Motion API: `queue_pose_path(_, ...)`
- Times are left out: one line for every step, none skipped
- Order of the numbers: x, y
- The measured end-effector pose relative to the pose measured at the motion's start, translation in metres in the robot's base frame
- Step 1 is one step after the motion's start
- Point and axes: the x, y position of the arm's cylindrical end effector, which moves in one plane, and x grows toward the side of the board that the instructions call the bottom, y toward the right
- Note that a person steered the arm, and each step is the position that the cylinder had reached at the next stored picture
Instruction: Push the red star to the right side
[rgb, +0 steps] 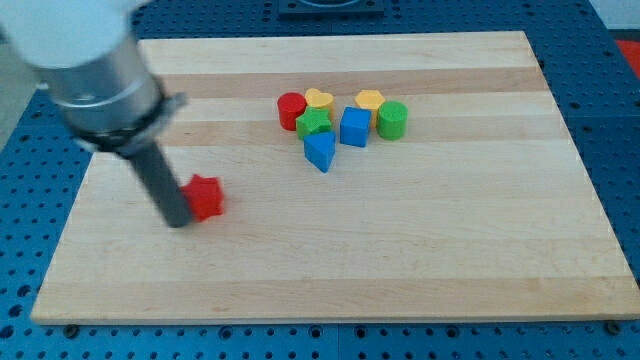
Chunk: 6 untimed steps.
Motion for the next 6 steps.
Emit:
queue_pose_path(0.0,0.072)
queue_pose_path(0.012,0.08)
queue_pose_path(0.028,0.006)
queue_pose_path(0.012,-0.066)
queue_pose_path(-0.025,-0.081)
queue_pose_path(-0.039,-0.05)
